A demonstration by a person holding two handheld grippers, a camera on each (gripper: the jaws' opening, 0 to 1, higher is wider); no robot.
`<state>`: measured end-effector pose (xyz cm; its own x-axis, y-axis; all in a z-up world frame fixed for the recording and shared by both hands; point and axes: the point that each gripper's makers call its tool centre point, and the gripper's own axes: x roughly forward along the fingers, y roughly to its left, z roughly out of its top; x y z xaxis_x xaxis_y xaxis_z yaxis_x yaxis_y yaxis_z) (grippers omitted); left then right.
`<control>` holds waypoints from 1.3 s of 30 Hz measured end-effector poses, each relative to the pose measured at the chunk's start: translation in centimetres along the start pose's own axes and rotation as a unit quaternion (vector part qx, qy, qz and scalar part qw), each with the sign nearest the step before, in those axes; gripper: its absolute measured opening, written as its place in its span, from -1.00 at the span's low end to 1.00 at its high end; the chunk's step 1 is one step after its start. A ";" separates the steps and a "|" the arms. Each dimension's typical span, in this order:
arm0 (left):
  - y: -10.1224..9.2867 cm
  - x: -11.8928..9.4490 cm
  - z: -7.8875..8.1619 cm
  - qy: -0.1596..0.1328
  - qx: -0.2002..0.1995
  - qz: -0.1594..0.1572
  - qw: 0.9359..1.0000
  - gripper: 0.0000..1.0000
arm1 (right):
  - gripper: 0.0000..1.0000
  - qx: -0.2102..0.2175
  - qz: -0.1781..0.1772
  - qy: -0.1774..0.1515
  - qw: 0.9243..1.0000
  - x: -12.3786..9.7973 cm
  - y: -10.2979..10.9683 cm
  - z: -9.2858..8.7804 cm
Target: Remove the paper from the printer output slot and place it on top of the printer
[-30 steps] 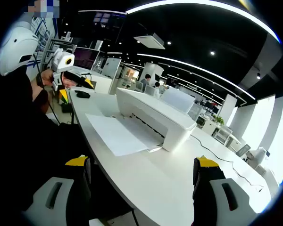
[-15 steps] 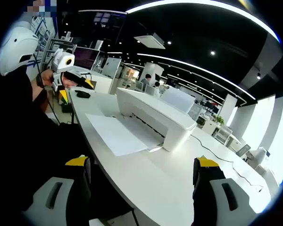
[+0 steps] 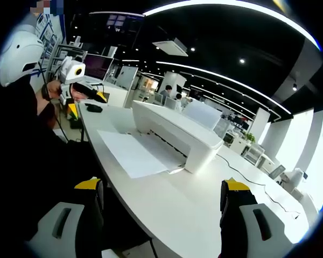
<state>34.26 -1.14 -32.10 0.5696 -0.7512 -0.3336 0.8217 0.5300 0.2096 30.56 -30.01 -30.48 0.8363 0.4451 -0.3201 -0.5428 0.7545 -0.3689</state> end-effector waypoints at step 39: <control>-0.2 0.6 -0.6 0.001 -0.012 -0.009 1.000 0.66 | 0.69 0.001 0.000 0.001 1.000 0.0 0.1 -0.2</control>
<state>34.47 -1.45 -32.94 0.5545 -0.7603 -0.3383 0.8312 0.5258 0.1807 30.50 -30.05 -30.65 0.8366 0.4435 -0.3215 -0.5418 0.7563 -0.3667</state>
